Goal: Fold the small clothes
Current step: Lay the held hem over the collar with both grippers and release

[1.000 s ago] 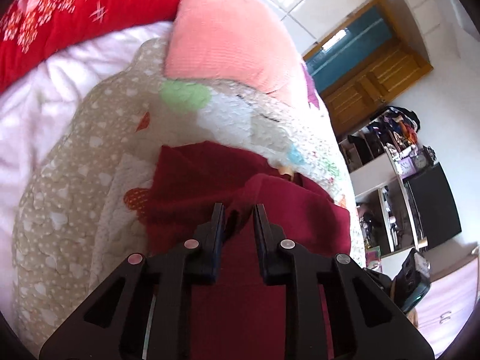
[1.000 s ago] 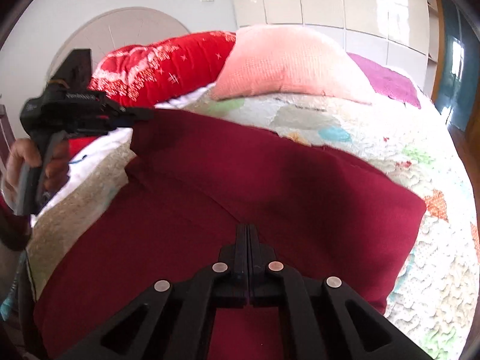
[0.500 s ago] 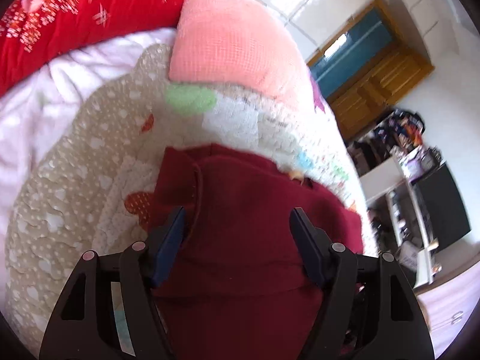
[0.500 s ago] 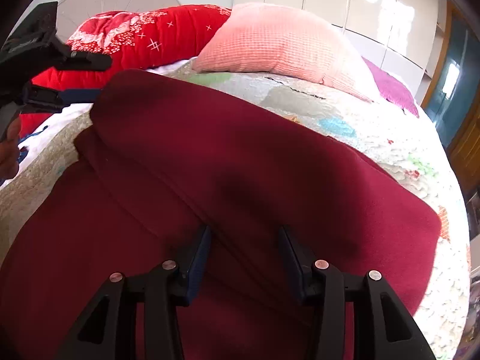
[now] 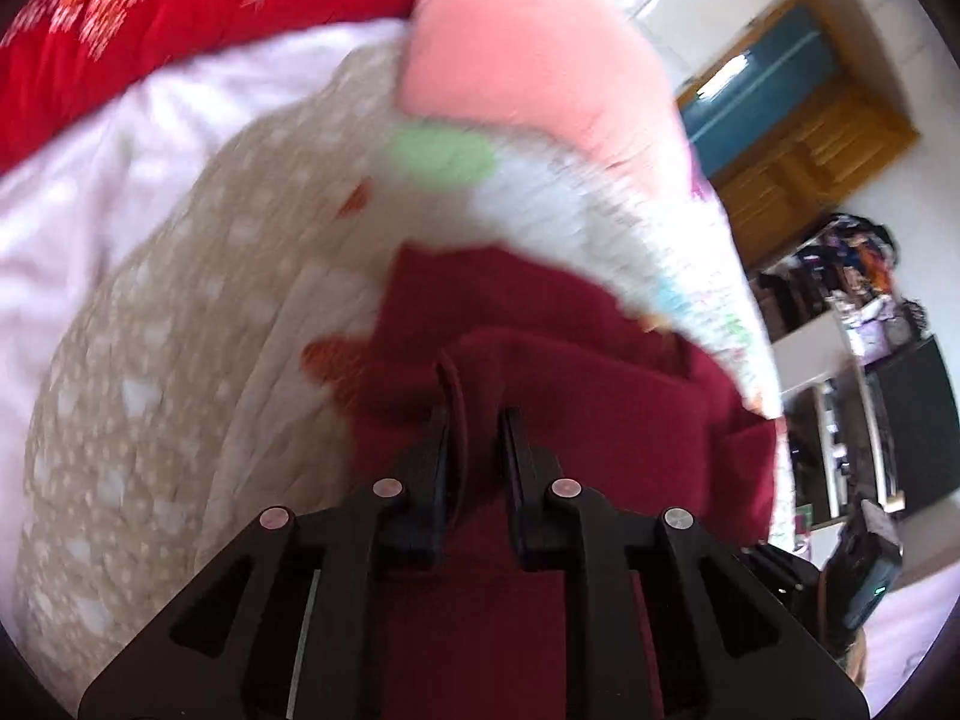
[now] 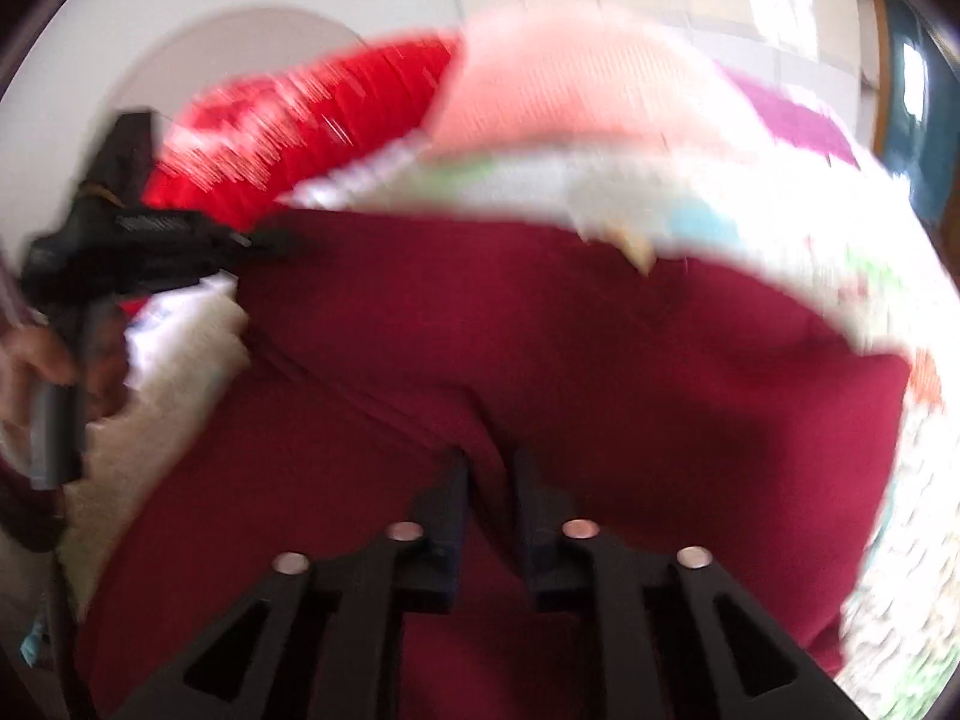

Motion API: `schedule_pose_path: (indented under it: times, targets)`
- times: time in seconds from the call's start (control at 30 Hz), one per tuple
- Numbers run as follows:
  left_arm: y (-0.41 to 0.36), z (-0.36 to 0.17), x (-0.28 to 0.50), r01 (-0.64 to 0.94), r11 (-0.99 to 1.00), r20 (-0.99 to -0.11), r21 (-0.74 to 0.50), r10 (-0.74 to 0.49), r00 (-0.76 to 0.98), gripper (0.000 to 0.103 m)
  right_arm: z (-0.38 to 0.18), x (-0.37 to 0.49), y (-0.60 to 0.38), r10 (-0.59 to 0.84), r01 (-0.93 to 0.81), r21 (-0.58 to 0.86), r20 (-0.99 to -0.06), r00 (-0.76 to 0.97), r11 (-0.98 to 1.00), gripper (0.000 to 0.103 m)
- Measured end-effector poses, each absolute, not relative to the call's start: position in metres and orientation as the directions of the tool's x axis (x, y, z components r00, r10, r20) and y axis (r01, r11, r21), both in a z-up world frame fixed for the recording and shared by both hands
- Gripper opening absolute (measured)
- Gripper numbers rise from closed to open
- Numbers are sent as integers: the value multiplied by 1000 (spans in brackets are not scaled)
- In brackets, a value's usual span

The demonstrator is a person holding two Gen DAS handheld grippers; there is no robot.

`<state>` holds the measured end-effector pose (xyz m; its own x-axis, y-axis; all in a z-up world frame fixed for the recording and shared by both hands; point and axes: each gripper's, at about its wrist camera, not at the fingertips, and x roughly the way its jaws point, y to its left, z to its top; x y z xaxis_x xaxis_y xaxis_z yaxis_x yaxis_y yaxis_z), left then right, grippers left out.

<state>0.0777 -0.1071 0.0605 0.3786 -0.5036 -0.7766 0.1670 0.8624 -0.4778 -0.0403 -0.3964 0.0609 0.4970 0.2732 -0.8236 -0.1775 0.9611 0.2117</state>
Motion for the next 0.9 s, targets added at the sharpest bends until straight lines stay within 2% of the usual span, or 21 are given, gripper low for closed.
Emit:
schedule_pose_path:
  times: [0.13,0.23,0.27,0.33,0.4,0.43,0.47,0.53,0.63,0.7,0.8,0.9]
  targets:
    - [-104,87,52,199,905,-755,-375,-423,501,17,83,-65,-428,321,-110,318,-750,578,942,26]
    - [-108,100,43,208,885,-697,-417,-458,552,43,102,-81,-468,234,6,324,-696,678,946,27]
    - [-112,100,43,215,876,-687,-432,-474,551,46,101,-78,-478,214,30,315,-708,673,949,27]
    - [-128,93,48,231,871,-699,-434,-487,523,46,89,-66,-487,159,65,252,-768,620,965,27]
    - [-141,77,56,231,877,-729,-422,-479,488,46,71,-53,-497,46,103,129,-812,581,986,25]
    - [-147,65,61,220,882,-752,-417,-471,462,46,66,-50,-500,8,113,88,-819,574,990,16]
    - [-152,53,64,206,888,-773,-411,-459,438,46,58,-47,-508,-62,140,22,-821,567,990,15]
    - [-158,42,62,208,900,-768,-384,-436,468,48,53,-50,-525,-2,166,117,-811,585,979,15]
    - [-167,44,54,237,919,-766,-316,-394,508,48,60,-53,-529,-18,192,115,-816,578,975,15]
    - [-165,46,53,241,915,-767,-323,-402,500,48,73,-64,-531,-25,235,136,-817,576,962,18]
    - [-155,44,53,233,899,-754,-371,-438,490,48,85,-89,-513,64,167,205,-793,606,964,20]
    - [-151,45,48,232,893,-745,-387,-451,491,48,72,-101,-491,26,131,121,-823,568,984,21]
